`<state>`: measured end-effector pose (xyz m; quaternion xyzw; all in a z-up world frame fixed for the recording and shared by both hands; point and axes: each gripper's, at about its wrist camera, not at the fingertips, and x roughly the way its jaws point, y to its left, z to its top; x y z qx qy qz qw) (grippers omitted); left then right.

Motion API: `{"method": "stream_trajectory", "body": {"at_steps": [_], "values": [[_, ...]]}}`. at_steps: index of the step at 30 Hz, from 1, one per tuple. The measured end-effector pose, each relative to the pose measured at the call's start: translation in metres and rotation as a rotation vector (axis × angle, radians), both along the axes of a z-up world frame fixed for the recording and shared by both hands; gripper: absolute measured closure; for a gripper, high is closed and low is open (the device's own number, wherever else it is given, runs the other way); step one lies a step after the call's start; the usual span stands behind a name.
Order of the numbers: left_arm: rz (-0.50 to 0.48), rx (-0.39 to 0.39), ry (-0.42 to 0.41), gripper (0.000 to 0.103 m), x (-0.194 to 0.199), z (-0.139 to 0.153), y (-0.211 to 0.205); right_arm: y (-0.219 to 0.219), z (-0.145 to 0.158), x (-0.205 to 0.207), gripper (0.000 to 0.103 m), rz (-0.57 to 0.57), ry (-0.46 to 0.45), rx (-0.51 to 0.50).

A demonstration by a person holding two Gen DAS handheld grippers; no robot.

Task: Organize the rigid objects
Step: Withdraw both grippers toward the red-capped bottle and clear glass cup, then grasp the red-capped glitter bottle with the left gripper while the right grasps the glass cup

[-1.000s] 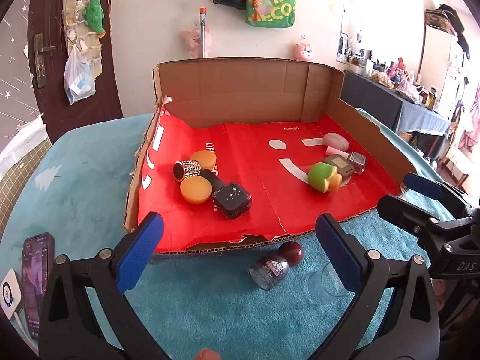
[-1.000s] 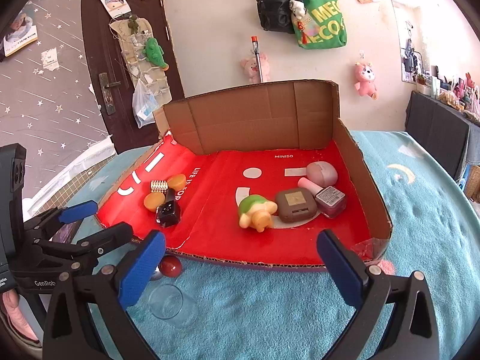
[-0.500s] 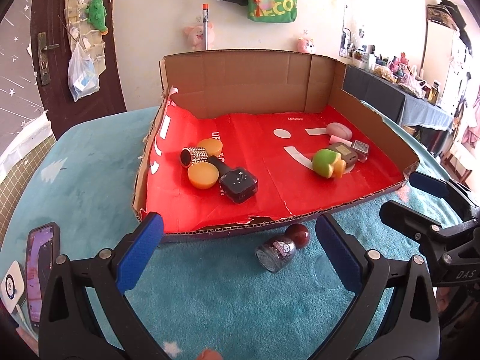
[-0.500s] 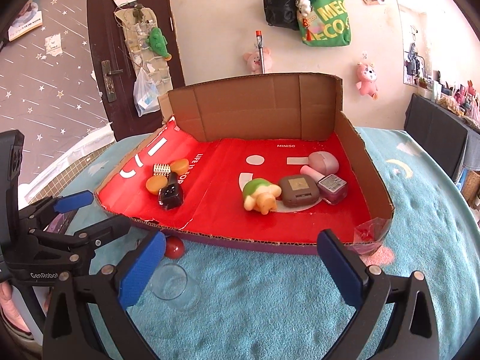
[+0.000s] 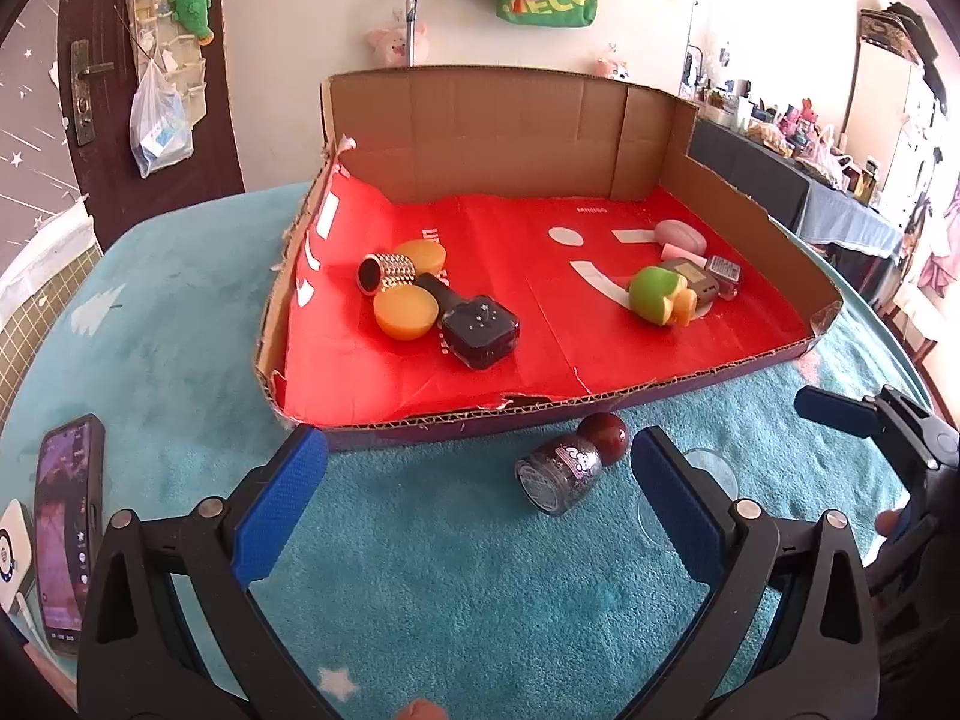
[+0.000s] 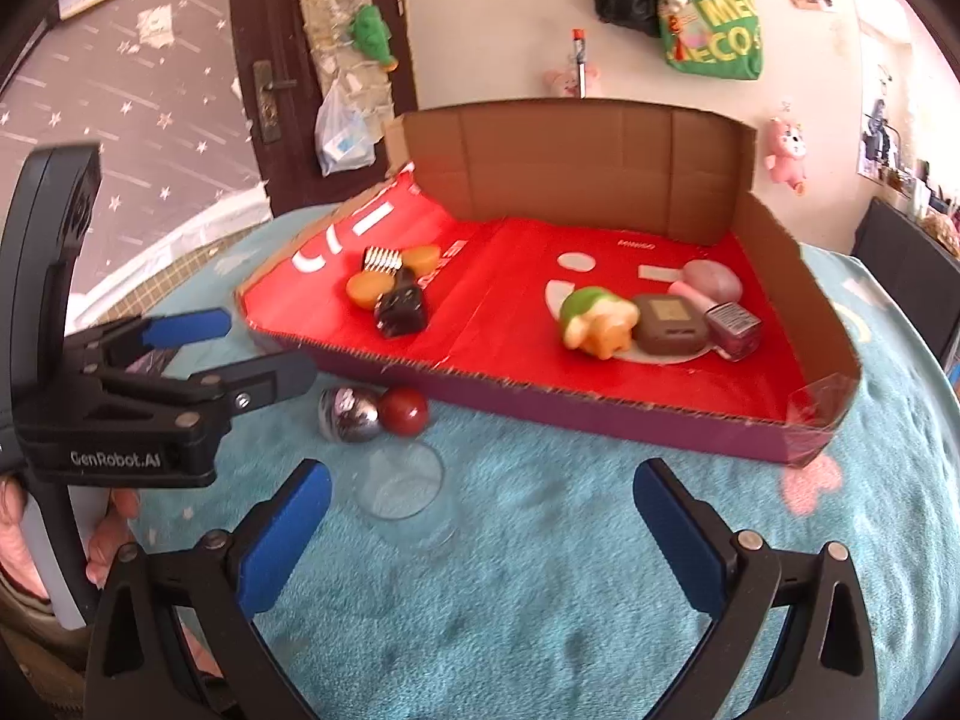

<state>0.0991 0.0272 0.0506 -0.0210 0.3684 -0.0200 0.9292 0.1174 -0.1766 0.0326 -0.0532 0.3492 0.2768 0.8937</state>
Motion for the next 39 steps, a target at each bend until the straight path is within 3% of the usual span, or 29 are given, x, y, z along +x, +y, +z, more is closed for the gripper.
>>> {"method": "stream_trajectory", "body": {"at_steps": [9, 19, 28, 39], "values": [[-0.018, -0.051, 0.048, 0.0, 0.009, -0.013, 0.001, 0.023, -0.013, -0.007, 0.0, 0.067, 0.001, -0.066], [-0.038, -0.094, 0.083, 0.0, 0.017, -0.023, -0.002, 0.021, -0.023, 0.002, 0.001, 0.041, 0.047, -0.048], [-0.069, -0.086, 0.112, 0.001, 0.027, -0.031, -0.014, 0.023, -0.027, 0.003, 0.001, 0.041, 0.058, -0.045], [-0.086, -0.103, 0.13, 0.015, 0.031, -0.035, -0.014, 0.027, -0.032, 0.008, 0.025, 0.036, 0.083, -0.023]]}}
